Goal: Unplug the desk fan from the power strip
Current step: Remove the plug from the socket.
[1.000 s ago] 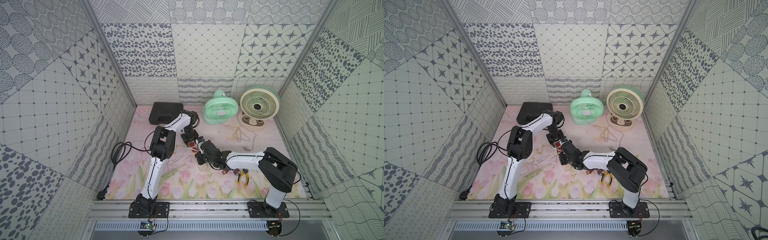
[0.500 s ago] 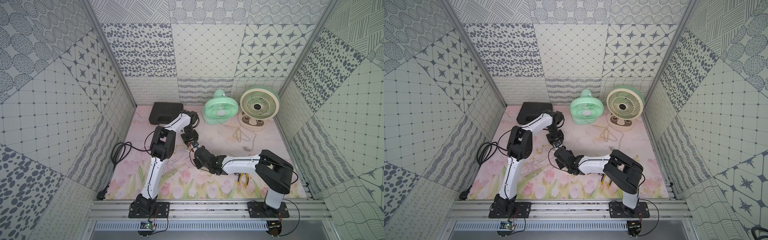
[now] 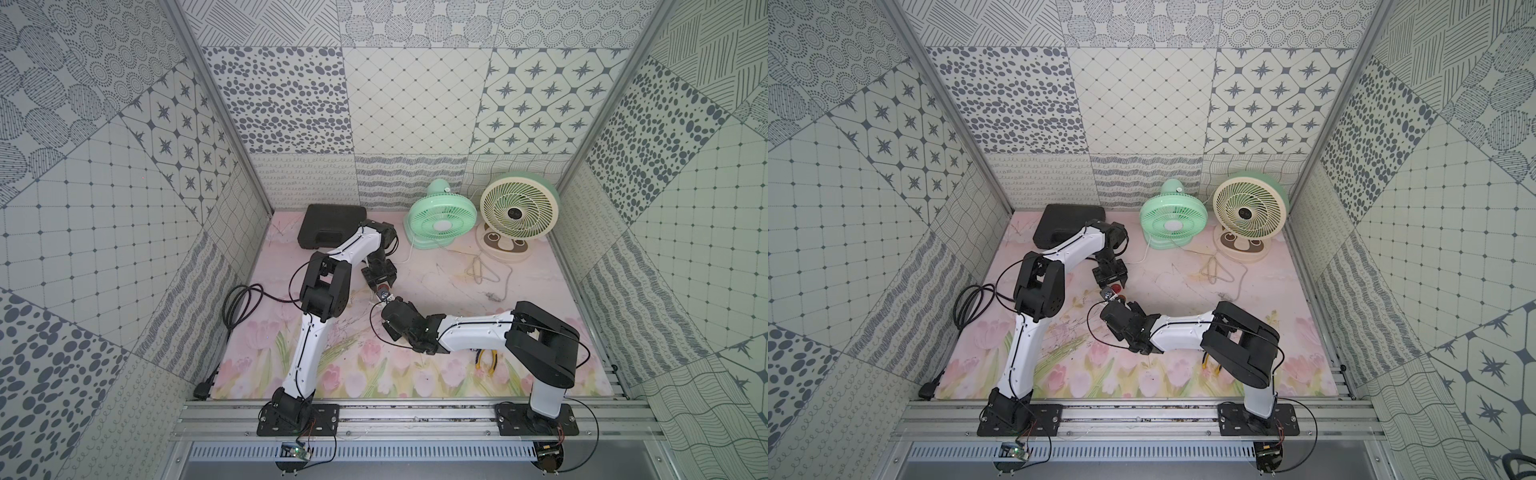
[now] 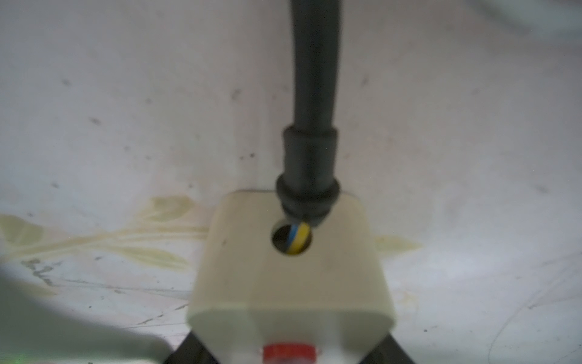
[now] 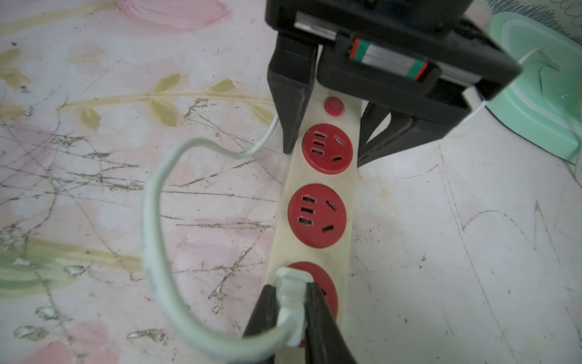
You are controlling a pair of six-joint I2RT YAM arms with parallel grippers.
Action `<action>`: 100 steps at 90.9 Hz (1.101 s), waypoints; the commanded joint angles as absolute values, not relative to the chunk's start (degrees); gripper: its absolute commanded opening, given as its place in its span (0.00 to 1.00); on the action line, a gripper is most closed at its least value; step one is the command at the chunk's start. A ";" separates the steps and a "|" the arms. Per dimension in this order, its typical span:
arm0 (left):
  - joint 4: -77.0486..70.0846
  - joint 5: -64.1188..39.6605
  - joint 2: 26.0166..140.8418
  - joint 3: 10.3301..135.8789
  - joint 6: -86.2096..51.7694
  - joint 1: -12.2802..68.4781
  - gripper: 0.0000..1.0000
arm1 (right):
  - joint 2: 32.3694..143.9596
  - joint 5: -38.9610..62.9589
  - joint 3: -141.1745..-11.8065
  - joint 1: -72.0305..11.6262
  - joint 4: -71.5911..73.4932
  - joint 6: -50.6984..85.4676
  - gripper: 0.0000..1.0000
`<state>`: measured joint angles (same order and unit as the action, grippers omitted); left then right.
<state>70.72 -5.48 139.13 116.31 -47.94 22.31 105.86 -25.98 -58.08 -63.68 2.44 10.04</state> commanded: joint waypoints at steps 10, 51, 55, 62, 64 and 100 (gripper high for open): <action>77.33 8.25 144.23 113.55 -49.27 22.30 0.00 | 106.13 -20.82 -59.31 -64.37 4.51 9.42 0.00; 77.60 8.46 143.98 113.56 -48.96 22.45 0.00 | 102.02 -8.44 -53.70 -56.28 9.19 22.76 0.00; 77.65 8.44 143.98 113.51 -48.92 22.26 0.00 | 101.75 -7.43 -53.06 -55.23 9.76 24.19 0.00; 77.53 8.35 143.90 113.47 -48.87 22.28 0.00 | 101.37 -6.08 -51.98 -53.99 10.86 26.06 0.00; 77.57 8.35 143.86 113.47 -48.89 22.29 0.00 | 101.35 -5.87 -51.62 -53.73 11.20 26.49 0.00; 77.35 8.26 143.71 113.39 -48.84 22.36 0.00 | 101.13 -5.32 -50.89 -53.09 11.58 27.00 0.00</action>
<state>70.72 -5.41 139.13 116.31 -48.01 22.33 102.13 -4.91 -51.83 -54.06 10.17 25.32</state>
